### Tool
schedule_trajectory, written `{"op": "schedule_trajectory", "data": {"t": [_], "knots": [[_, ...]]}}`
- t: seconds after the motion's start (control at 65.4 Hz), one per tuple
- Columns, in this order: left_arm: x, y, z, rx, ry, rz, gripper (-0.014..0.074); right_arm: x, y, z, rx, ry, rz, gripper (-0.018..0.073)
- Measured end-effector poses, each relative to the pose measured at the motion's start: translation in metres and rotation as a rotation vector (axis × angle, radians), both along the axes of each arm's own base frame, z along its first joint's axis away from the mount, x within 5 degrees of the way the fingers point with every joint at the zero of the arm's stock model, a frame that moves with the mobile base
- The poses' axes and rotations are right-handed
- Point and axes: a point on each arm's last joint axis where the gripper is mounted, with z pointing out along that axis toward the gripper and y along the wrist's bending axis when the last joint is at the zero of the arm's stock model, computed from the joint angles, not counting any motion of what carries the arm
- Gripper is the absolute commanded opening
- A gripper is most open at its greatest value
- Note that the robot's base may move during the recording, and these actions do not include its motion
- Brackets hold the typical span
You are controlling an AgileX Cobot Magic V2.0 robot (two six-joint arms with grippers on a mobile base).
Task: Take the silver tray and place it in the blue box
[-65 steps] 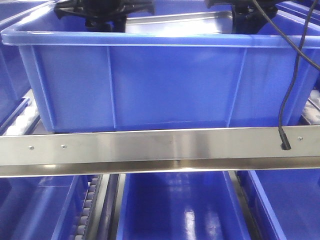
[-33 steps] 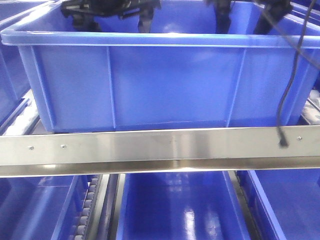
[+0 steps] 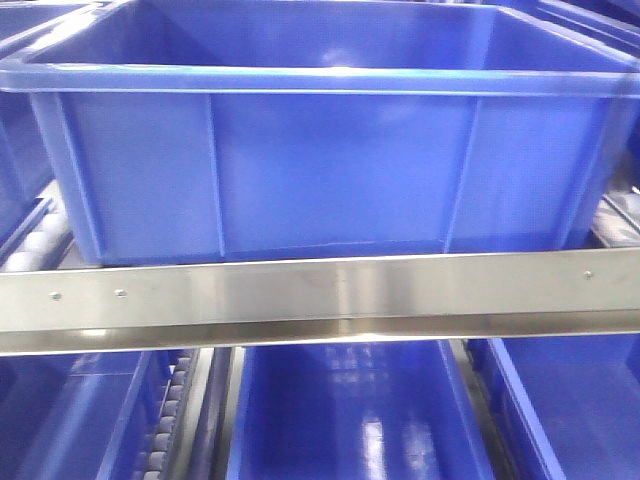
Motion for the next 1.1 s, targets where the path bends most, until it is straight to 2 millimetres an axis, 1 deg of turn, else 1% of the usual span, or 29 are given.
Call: {"op": "schedule_trajectory", "data": {"t": [0.046,0.076,0.107,0.138,0.153,0.168,0.245,0.275,0.29,0.306,0.321,0.382,0.397,0.428,0.443,0.459,0.504,0.688,0.779,0.886,1.009,1.1], "knots": [[-0.012,0.005,-0.001,-0.004,-0.009,-0.012,-0.0089,-0.008,-0.002,-0.003,0.0,-0.003,0.002,0.0056],[-0.02,0.011,-0.002,-0.01,-0.018,-0.018,-0.0111,-0.015,-0.004,-0.005,0.001,-0.013,0.005,0.0056],[-0.029,0.017,-0.001,-0.016,-0.034,-0.023,-0.0103,-0.022,-0.006,-0.005,0.005,-0.029,0.008,0.0056],[-0.035,0.021,-0.005,-0.015,-0.037,-0.027,-0.0102,-0.027,-0.007,-0.008,0.006,-0.034,0.01,0.0056],[-0.038,0.023,-0.007,-0.015,-0.038,-0.029,-0.0104,-0.03,-0.008,-0.012,0.004,-0.028,0.011,0.0056],[-0.04,0.025,-0.013,-0.007,-0.027,-0.031,-0.0106,-0.033,-0.009,-0.014,0.005,-0.031,0.012,0.0056],[-0.057,0.035,-0.025,-0.011,-0.036,-0.045,-0.0105,-0.049,-0.013,-0.021,0.01,-0.058,0.019,0.0056],[-0.062,0.039,-0.032,-0.011,-0.037,-0.05,-0.0105,-0.055,-0.015,-0.029,0.008,-0.055,0.023,0.0056],[-0.065,0.041,-0.039,-0.005,-0.029,-0.053,-0.0105,-0.058,-0.016,-0.031,0.009,-0.059,0.024,0.0056],[-0.07,0.044,-0.039,-0.014,-0.043,-0.058,-0.0105,-0.063,-0.017,-0.034,0.01,-0.065,0.026,0.0056],[-0.073,0.046,-0.046,-0.009,-0.036,-0.061,-0.0105,-0.066,-0.018,-0.037,0.01,-0.07,0.028,0.0056],[-0.087,0.054,-0.054,-0.03,-0.068,-0.077,-0.0105,-0.082,-0.022,-0.044,0.018,-0.103,0.034,0.0056],[-0.09,0.056,-0.056,-0.034,-0.075,-0.08,-0.0105,-0.086,-0.023,-0.05,0.016,-0.097,0.036,0.0056],[-0.097,0.061,-0.064,-0.037,-0.08,-0.087,-0.0105,-0.093,-0.025,-0.054,0.016,-0.11,0.041,0.0056],[-0.102,0.063,-0.064,-0.049,-0.101,-0.092,-0.0105,-0.099,-0.026,-0.058,0.019,-0.118,0.043,0.0056],[-0.105,0.066,-0.069,-0.048,-0.1,-0.096,-0.0105,-0.103,-0.027,-0.06,0.019,-0.125,0.045,0.0056],[-0.116,0.072,-0.072,-0.07,-0.137,-0.107,-0.0105,-0.116,-0.031,-0.065,0.027,-0.156,0.049,0.0056],[-0.156,0.098,-0.094,-0.137,-0.261,-0.145,-0.0105,-0.168,-0.045,-0.104,0.044,-0.239,0.065,0.0056],[-0.173,0.11,-0.097,-0.169,-0.318,-0.152,-0.0105,-0.193,-0.052,-0.115,0.057,-0.296,0.069,0.0056],[-0.192,0.123,-0.092,-0.213,-0.39,-0.152,-0.0105,-0.22,-0.06,-0.119,0.082,-0.395,0.069,0.0056],[-0.211,0.137,-0.082,-0.261,-0.477,-0.151,-0.0105,-0.248,-0.068,-0.114,0.111,-0.523,0.068,0.0056],[-0.222,0.144,-0.077,-0.293,-0.531,-0.151,-0.0105,-0.263,-0.072,-0.108,0.133,-0.61,0.068,0.0056]]}}
